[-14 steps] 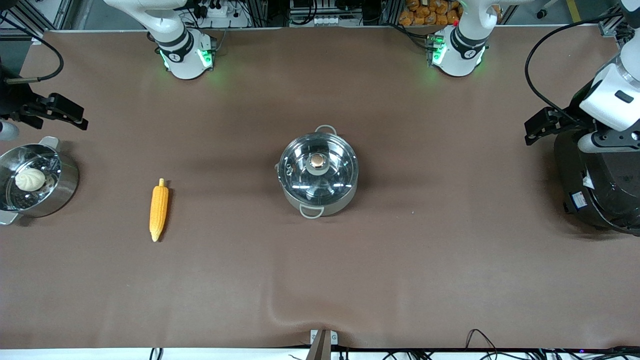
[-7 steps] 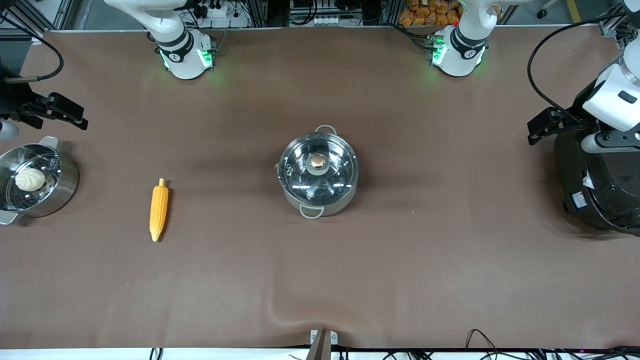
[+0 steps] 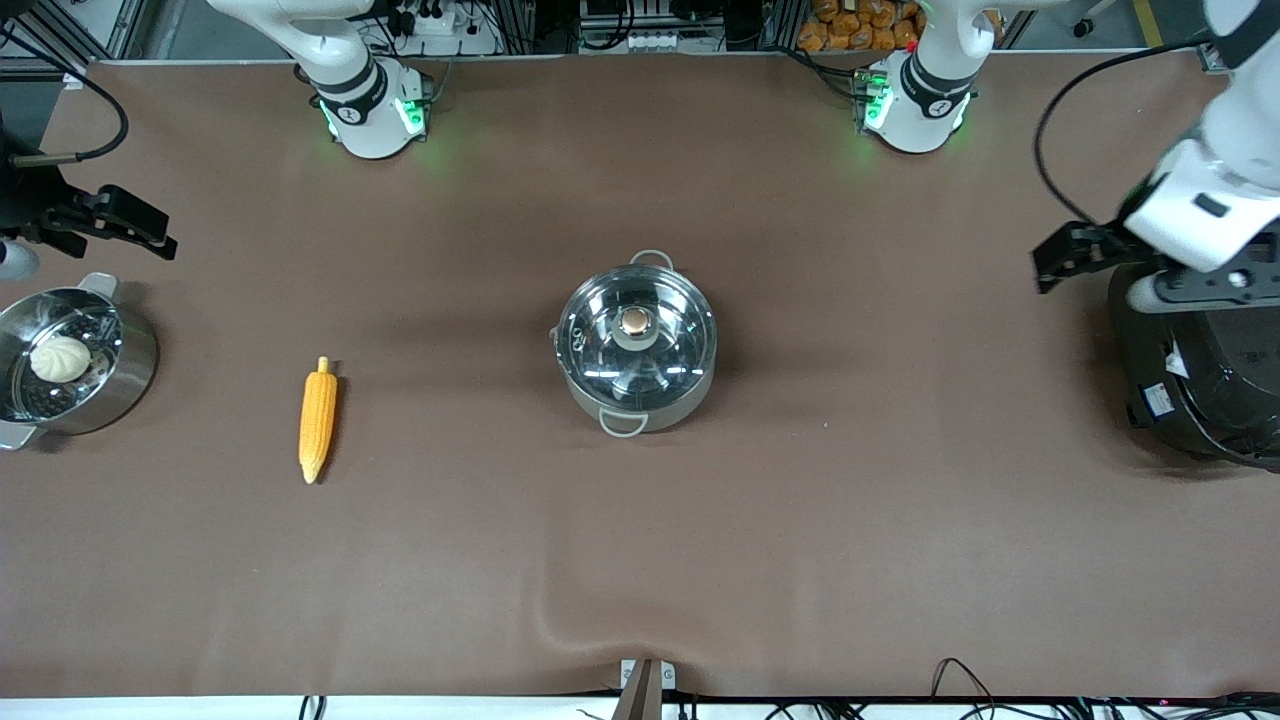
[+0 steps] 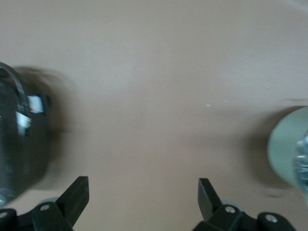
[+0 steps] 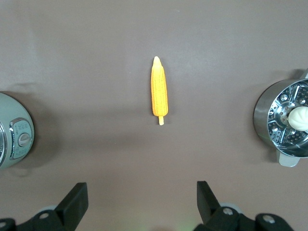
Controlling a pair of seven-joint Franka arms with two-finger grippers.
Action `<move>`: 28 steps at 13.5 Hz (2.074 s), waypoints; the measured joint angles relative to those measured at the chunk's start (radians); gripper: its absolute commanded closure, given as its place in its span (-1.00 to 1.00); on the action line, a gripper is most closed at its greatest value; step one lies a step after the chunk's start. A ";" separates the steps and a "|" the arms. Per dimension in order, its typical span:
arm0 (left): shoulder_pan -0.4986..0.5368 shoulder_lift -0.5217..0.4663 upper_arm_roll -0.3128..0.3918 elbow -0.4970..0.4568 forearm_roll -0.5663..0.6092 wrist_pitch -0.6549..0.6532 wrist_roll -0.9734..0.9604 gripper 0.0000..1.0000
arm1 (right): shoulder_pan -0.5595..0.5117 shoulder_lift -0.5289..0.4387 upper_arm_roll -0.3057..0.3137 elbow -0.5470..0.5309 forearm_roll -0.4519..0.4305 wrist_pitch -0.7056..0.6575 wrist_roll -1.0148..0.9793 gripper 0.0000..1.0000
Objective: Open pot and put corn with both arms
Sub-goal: 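Move the left gripper toward the glass lid knob on the pot, then grasp the lid knob with the left gripper while the right gripper grasps the corn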
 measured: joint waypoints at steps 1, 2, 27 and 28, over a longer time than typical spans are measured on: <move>-0.028 0.015 -0.023 0.001 -0.006 0.001 -0.101 -1.00 | 0.000 0.000 -0.001 0.000 0.000 0.000 0.000 -1.00; -0.070 0.034 -0.043 0.007 -0.007 0.004 -0.213 -1.00 | 0.000 0.000 -0.003 0.000 0.000 0.000 0.000 -1.00; -0.620 0.573 -0.035 0.169 0.055 0.416 -0.925 -0.64 | -0.032 0.388 -0.015 -0.404 -0.066 0.703 -0.139 -1.00; -0.620 0.574 -0.034 0.169 0.055 0.416 -0.925 -0.61 | -0.031 0.396 -0.014 -0.420 -0.066 0.718 -0.139 -1.00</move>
